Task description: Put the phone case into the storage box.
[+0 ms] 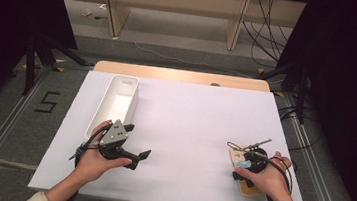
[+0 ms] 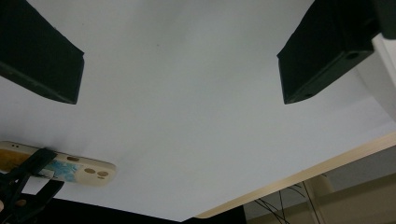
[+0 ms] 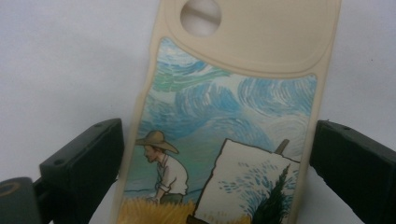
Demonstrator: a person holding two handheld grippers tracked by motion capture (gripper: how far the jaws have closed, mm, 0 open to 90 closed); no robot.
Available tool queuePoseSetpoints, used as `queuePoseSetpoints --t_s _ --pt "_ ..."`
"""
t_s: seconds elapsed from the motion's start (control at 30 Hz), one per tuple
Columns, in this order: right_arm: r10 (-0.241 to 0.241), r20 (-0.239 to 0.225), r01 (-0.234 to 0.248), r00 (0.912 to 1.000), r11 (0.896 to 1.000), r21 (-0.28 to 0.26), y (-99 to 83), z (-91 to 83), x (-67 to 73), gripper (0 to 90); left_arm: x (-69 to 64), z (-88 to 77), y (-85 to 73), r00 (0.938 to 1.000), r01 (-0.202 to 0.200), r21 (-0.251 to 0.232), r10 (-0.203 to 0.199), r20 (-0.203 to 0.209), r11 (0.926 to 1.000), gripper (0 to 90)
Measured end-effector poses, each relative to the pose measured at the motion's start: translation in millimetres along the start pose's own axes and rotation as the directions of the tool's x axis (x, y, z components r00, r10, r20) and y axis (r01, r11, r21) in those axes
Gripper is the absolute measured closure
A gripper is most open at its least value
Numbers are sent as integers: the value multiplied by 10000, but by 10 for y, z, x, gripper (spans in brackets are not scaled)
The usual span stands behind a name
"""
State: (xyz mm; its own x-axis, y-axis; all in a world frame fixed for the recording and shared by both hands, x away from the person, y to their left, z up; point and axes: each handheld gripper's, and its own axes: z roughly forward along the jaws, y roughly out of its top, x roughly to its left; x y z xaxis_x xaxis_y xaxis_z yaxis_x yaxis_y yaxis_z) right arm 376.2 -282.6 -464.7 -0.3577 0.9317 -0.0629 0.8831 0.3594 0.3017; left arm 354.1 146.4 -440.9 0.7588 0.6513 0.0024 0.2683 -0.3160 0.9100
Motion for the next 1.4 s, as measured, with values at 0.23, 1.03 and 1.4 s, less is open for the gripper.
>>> queuePoseSetpoints --t_s 0.23,1.03,1.4 --pt "125 -73 -125 9999 9999 66 6 11 -15 42 -2 2 0 10000 -6 5 6 7 10000 0" --pt "464 -315 -450 9984 9980 448 47 28 -55 45 -7 8 -3 10000 -17 24 17 30 10000 0" --pt "679 -335 -663 9971 9967 459 46 23 -49 52 -7 7 -3 10000 -16 18 16 26 10000 0"
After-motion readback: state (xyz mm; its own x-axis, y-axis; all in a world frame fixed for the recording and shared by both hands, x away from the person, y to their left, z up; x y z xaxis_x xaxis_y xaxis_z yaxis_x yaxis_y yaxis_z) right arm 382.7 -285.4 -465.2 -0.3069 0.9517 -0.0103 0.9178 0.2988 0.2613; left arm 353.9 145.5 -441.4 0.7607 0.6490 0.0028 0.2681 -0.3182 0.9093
